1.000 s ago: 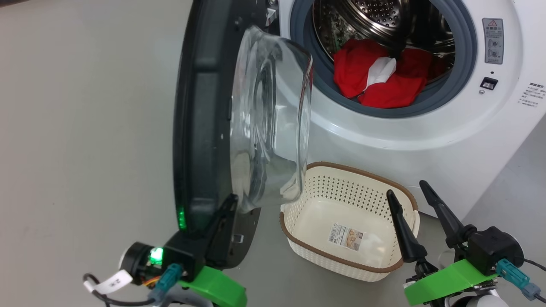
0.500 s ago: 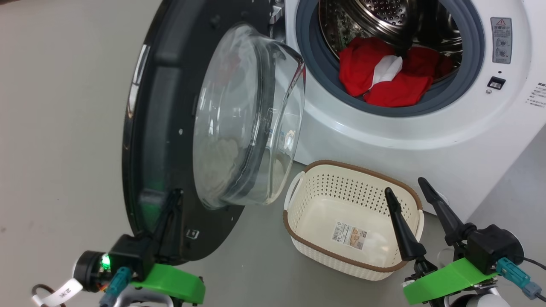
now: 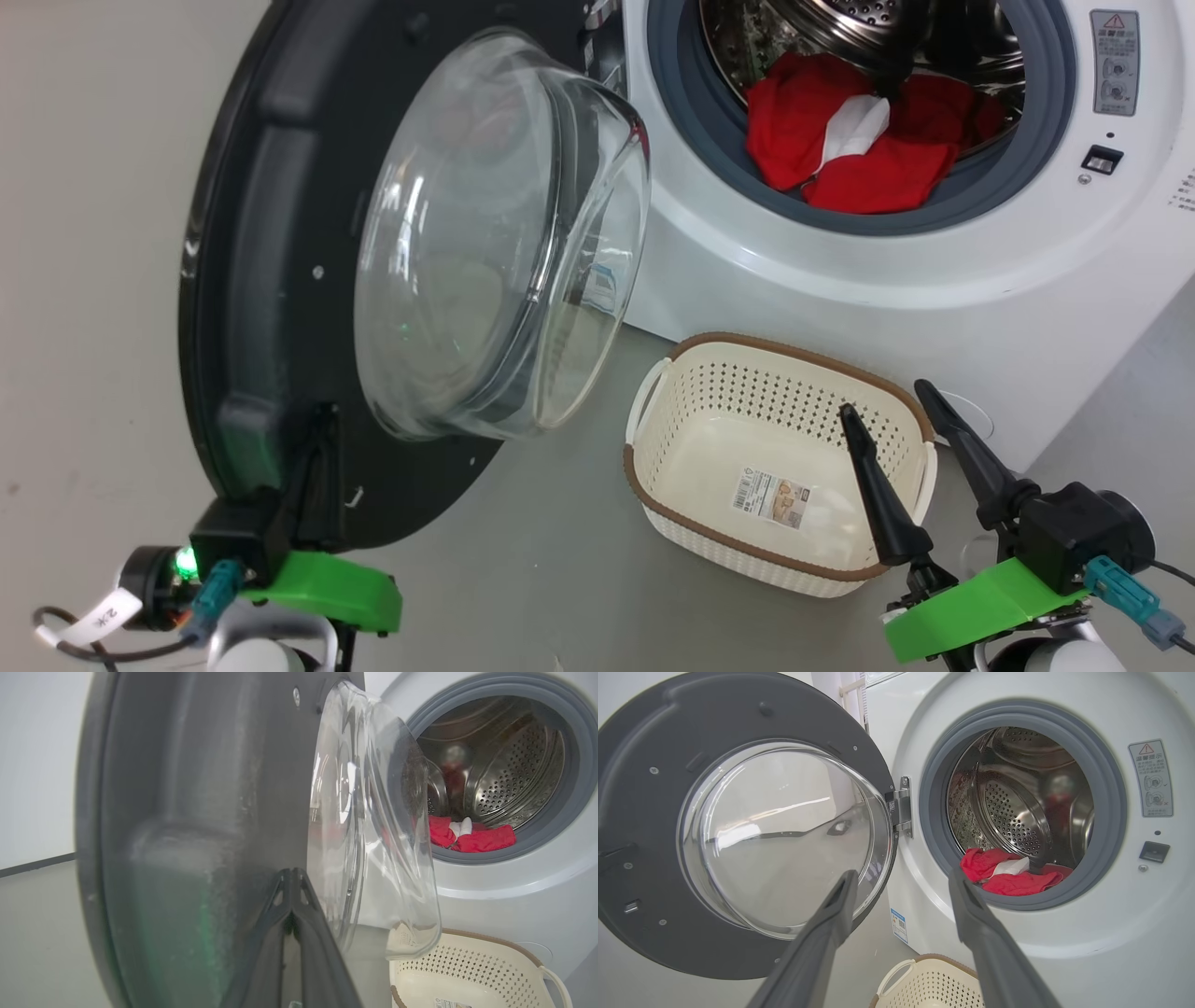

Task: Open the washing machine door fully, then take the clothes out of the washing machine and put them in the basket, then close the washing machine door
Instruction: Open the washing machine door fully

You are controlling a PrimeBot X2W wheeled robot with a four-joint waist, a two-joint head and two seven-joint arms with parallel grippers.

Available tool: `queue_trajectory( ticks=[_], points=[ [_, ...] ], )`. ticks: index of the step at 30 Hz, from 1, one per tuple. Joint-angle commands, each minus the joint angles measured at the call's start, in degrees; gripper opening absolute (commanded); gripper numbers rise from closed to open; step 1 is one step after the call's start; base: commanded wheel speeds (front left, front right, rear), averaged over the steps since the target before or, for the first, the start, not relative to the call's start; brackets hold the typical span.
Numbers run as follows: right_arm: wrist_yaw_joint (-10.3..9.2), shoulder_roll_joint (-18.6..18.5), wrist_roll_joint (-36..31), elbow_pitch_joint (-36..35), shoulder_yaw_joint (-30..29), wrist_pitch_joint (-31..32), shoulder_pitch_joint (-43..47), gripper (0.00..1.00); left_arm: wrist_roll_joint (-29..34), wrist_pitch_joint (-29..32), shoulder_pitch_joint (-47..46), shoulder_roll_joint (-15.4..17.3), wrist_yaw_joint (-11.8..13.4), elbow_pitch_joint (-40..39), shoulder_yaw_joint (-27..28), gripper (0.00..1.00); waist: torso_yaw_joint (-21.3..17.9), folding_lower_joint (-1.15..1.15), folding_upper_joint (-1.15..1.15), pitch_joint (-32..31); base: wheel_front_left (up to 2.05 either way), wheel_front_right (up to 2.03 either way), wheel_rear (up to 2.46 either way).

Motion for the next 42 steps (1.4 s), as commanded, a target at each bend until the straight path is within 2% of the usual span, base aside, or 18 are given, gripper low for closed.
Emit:
queue_trajectory(
  ticks=[1,11,31,42],
  points=[
    [0.36,0.0,-0.6,-2.0,1.1,0.2,-2.2,1.0,-0.7,-0.5,-2.7,2.2,0.3,-0.3,3.1,0.0,0.0,0.0,0.0,0.2,0.0,0.0,0.0],
    [0.36,0.0,-1.6,-3.3,1.0,1.4,-2.5,1.0,-1.0,-1.1,-7.0,2.8,-0.8,5.0,5.6,0.0,0.0,0.0,0.0,1.9,0.0,0.0,0.0],
    [0.36,0.0,-4.4,-5.8,1.5,4.6,-3.8,1.0,2.1,-1.2,-12.9,4.1,-2.2,8.0,13.5,0.0,0.2,0.0,0.0,5.2,0.0,0.0,0.0],
    [0.36,0.0,-5.4,-6.6,1.9,5.8,-4.5,1.0,3.6,-1.2,-15.1,3.7,-3.4,10.7,17.2,0.0,-0.5,0.0,0.0,6.7,0.0,0.0,0.0]
  ],
)
